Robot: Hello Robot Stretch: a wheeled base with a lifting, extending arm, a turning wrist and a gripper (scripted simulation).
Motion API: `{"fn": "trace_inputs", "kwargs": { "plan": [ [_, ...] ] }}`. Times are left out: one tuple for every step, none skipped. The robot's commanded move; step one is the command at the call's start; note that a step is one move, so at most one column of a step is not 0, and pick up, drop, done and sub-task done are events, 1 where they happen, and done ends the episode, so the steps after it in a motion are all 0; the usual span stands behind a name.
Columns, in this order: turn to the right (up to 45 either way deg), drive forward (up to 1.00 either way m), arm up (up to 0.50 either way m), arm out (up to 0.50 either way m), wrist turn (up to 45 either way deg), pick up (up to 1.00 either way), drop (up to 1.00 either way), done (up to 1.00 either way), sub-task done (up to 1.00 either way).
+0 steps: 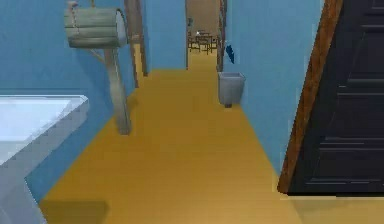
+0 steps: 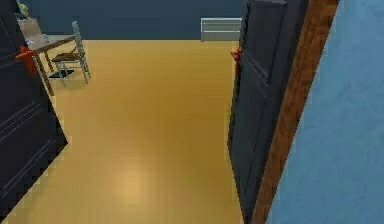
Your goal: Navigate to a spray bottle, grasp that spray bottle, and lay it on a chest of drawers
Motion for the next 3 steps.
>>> {"fn": "trace_inputs", "kwargs": {
  "plan": [
    [0.0, 1.0, 0.0, 0.0, 0.0, 0.0, 0.0, 0.0, 0.0],
    [-3.0, 0.0, 0.0, 0.0, 0.0, 0.0, 0.0, 0.0, 0.0],
    [30.0, 0.0, 0.0, 0.0, 0.0, 0.0, 0.0, 0.0, 0.0]
  ]
}}
